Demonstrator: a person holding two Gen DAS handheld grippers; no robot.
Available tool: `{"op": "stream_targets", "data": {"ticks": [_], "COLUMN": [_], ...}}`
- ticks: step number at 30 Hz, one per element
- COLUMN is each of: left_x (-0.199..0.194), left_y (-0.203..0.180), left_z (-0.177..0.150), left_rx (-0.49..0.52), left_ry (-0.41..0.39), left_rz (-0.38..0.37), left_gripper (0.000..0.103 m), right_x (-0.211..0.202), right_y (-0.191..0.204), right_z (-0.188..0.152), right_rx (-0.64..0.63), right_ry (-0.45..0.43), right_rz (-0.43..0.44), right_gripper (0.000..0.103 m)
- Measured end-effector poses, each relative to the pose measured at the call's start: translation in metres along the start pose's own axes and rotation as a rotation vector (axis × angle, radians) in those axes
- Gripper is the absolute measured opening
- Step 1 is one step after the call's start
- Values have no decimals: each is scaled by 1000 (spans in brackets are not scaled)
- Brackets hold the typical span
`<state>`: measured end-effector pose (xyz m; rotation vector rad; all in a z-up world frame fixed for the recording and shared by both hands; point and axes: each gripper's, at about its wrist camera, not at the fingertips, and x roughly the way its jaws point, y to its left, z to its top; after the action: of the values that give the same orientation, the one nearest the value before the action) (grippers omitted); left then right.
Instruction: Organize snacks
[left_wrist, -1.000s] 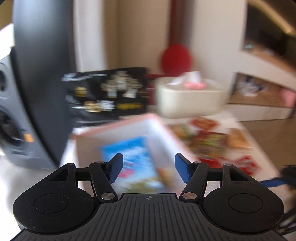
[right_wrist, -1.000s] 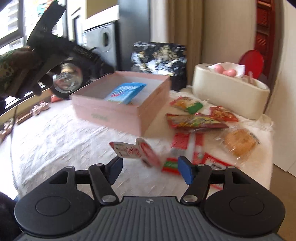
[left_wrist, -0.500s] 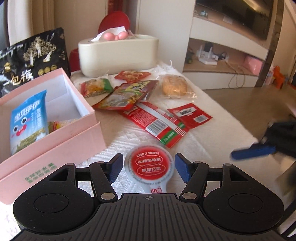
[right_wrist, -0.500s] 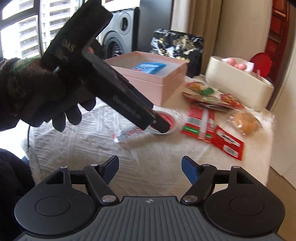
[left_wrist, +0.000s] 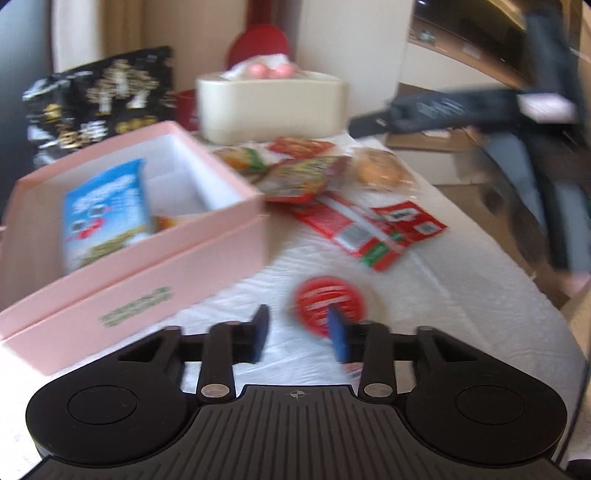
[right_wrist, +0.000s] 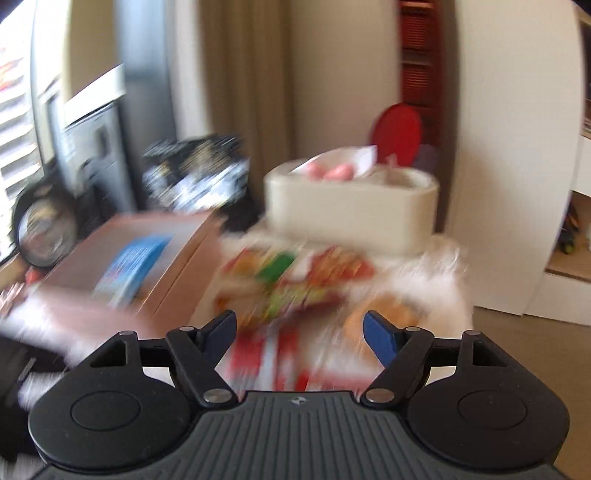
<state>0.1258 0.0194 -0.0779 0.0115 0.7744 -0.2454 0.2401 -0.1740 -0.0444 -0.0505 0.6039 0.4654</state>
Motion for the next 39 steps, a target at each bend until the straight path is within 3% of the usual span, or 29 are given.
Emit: {"op": "stream_targets", "data": {"ticks": [5, 9, 11, 15, 18, 26, 28, 29, 35, 39], "left_x": [-7, -14, -14, -10, -6, -8, -13, -15, -23, -27], "left_y": [40, 70, 82, 91, 97, 92, 96, 100, 113, 102], "left_z": [-9, -10, -8, -4, -2, -1, 0, 0, -4, -2], "left_rx": [-92, -162, -197, -194, -210, -205, -221, -233, -289, -268], "left_ry": [-13, -61, -61, -73, -83, -95, -105, -104, -103, -104], "left_rz": [59, 62, 26, 29, 23, 2, 25, 27, 93, 62], "left_gripper": [29, 28, 27, 27, 27, 27, 27, 27, 27, 27], "right_x": [78, 128, 147, 178, 191, 188, 182, 176, 118, 67], "right_y": [6, 28, 32, 26, 29, 43, 49, 52, 60, 56], "right_z": [38, 45, 46, 49, 50, 45, 44, 43, 23, 4], "right_rx": [36, 87, 143, 250, 247, 83, 21, -14, -103, -86], "right_ry": [103, 183, 201, 247, 274, 306, 319, 326, 335, 333], "right_rz": [35, 81, 80, 116, 117, 91, 80, 88, 199, 268], "right_gripper": [77, 77, 77, 75, 75, 75, 62, 50, 45, 45]}}
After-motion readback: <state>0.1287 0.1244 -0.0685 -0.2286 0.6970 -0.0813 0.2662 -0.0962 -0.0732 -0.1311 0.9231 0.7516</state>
